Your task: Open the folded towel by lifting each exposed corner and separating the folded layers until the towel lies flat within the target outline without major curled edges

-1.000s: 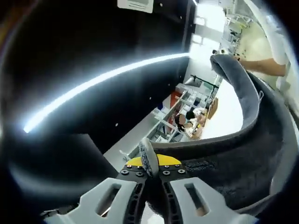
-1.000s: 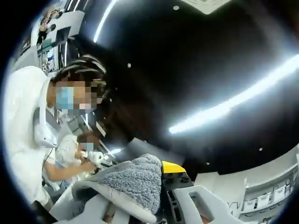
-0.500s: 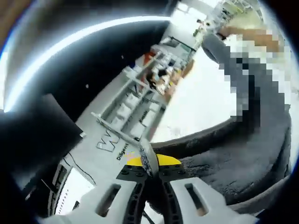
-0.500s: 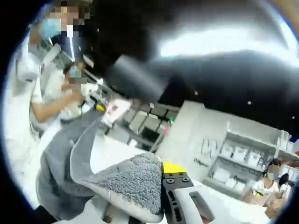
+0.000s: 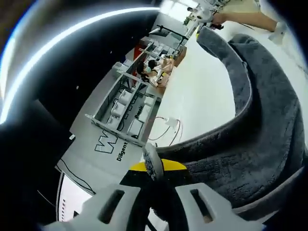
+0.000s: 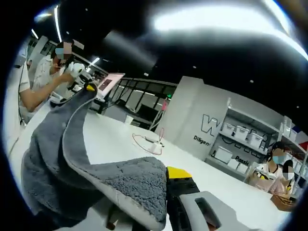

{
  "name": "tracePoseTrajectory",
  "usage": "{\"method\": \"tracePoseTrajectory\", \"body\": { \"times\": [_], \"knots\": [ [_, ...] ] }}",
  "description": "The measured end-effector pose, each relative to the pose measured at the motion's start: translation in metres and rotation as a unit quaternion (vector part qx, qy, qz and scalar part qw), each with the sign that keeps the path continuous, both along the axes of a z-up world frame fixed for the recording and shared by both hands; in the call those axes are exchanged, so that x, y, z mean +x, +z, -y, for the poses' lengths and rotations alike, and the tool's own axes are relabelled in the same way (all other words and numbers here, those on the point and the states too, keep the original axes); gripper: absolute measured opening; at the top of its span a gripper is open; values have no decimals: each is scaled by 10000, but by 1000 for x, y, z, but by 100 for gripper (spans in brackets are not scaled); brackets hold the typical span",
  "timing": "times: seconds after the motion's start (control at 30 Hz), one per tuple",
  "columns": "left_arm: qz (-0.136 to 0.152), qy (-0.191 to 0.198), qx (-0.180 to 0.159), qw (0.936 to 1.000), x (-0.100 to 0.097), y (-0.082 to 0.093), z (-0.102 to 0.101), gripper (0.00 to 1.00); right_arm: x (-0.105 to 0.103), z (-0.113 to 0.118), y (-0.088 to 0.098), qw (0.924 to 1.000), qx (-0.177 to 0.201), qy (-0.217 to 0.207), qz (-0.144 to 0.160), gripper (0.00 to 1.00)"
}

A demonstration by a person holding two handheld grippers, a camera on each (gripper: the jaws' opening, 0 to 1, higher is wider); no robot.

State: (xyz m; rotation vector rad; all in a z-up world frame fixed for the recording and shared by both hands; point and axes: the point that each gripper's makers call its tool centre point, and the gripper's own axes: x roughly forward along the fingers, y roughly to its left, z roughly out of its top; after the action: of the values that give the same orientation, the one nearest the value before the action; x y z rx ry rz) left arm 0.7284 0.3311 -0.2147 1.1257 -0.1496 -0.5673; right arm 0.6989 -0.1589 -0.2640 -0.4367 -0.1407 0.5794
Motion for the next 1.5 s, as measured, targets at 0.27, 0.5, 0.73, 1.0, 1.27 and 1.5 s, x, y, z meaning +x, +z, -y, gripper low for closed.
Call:
{"method": "tracePoseTrajectory", "body": {
  "times": [0.27, 0.5, 0.73, 1.0, 1.27, 1.5],
  "knots": [
    [24, -155, -316, 9994, -4, 9, 4, 3, 19, 5, -13, 9994, -5, -303, -182, 0],
    [-154, 173, -102, 9997, 16, -13, -12, 3, 34, 22, -22, 9969, 367, -629, -290, 0],
    [-359, 389, -160, 9985, 34, -31, -26, 4, 45, 38, -40, 9938, 329, -944, -490, 0],
    [-557, 458, -144, 9973, 39, -44, -31, 5, 47, 57, -43, 9894, 363, -1315, -494, 8],
    [-845, 585, -42, 9947, 48, -65, -38, 9, 51, 78, -52, 9804, 139, -1882, -568, 29],
    [-700, 989, 461, 9916, 52, -69, -50, 32, 54, 77, -53, 9800, 122, -1889, -615, 31]
  ]
}}
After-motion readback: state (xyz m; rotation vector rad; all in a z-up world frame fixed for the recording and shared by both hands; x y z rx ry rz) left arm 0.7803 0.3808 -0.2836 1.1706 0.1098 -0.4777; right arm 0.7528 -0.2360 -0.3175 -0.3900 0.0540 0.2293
